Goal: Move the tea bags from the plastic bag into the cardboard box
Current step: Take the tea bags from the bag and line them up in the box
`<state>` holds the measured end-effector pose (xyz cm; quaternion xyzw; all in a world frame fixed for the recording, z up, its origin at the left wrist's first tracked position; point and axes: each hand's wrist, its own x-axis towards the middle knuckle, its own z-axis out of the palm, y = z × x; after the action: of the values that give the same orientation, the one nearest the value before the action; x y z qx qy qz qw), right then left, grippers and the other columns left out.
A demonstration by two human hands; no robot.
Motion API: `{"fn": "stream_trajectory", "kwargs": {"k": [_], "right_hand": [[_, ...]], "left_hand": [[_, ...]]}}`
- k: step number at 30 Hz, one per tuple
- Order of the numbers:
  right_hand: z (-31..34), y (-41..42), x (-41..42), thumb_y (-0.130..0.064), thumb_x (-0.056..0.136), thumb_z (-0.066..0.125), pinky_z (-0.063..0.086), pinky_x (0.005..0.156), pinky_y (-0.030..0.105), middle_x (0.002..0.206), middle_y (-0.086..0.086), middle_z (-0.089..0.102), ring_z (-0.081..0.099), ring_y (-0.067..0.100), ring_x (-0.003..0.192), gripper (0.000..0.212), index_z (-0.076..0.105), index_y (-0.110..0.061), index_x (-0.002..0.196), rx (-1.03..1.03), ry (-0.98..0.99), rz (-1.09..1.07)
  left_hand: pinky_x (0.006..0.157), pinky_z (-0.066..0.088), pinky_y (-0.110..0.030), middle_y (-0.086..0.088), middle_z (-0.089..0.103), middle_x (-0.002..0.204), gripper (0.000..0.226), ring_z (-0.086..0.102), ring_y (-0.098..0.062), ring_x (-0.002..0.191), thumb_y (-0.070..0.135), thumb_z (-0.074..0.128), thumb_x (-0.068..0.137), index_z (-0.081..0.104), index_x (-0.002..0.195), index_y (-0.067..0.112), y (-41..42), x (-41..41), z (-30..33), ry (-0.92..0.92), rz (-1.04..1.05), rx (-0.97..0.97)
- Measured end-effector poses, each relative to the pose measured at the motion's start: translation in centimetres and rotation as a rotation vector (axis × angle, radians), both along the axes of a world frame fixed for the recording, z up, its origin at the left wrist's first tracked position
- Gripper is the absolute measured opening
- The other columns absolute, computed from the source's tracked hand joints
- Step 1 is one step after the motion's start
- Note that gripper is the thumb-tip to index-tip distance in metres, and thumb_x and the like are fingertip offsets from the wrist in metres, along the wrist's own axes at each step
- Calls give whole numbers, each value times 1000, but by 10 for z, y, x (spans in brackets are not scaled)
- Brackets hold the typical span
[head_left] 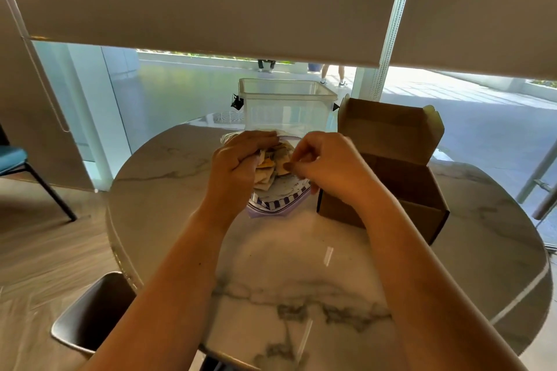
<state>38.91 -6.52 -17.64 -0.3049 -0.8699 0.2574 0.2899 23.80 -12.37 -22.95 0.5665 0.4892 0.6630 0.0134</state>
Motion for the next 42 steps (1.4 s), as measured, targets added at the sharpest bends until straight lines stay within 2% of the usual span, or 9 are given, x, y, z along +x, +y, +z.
{"fn": "stream_trajectory", "kwargs": {"k": [3,7,12,16,21,31,34,37,42], "right_hand": [[-10,-6,-22,-15,86,64,53,67,23,89,3,68,67,16,72,4,66,-15,90,32,-113,89],[-39,16,-61,-20,92,52,38,97,28,119,6,61,52,21,113,25,66,-14,112,292,-403,80],[-64,34,-86,-19,95,40,29,90,28,92,0,51,43,20,94,19,57,-21,88,430,-588,131],[-64,35,-89,-22,88,58,41,93,36,90,-1,59,51,25,100,15,70,-21,96,442,-398,64],[-39,21,-65,-10,88,58,40,75,21,94,2,59,51,14,83,22,59,-8,110,201,-94,-20],[-22,12,-40,-7,88,57,35,66,10,96,5,65,55,13,86,17,66,-5,102,150,20,-63],[-10,11,-29,-5,87,55,46,87,31,97,13,67,61,23,88,15,65,-3,97,124,48,-27],[-3,13,-13,-5,84,63,54,83,44,92,15,69,66,29,84,12,67,-4,96,-1,172,-11],[4,13,11,5,76,70,54,54,15,77,7,66,66,7,57,17,64,-5,86,-272,382,71]], "left_hand": [[94,48,-44,-2,68,106,41,61,-20,106,0,42,78,68,104,18,0,-3,-2,9,-24,8],[90,49,-27,-10,68,107,41,64,-16,103,17,42,76,67,107,4,-3,1,3,-40,-69,18],[88,48,-21,-5,68,105,41,64,-12,101,2,40,76,67,106,4,-7,2,6,-101,-81,-2],[92,48,-26,-3,69,105,38,62,-12,103,4,41,78,67,106,8,-6,0,3,-62,-52,-9],[89,43,-16,-7,68,107,39,60,-6,103,0,40,79,69,105,3,-6,0,4,8,-2,-11],[91,26,-2,2,60,115,39,40,5,104,6,49,75,67,109,16,1,5,-2,208,209,-88],[96,26,-16,3,56,124,36,33,1,112,31,51,82,65,113,20,3,4,-2,271,320,-137],[96,27,-29,10,52,128,49,32,-3,118,59,50,78,64,113,28,3,7,-1,342,391,-209],[92,31,-26,11,55,121,26,36,-6,118,51,61,82,73,86,28,9,16,0,306,377,-248]]}}
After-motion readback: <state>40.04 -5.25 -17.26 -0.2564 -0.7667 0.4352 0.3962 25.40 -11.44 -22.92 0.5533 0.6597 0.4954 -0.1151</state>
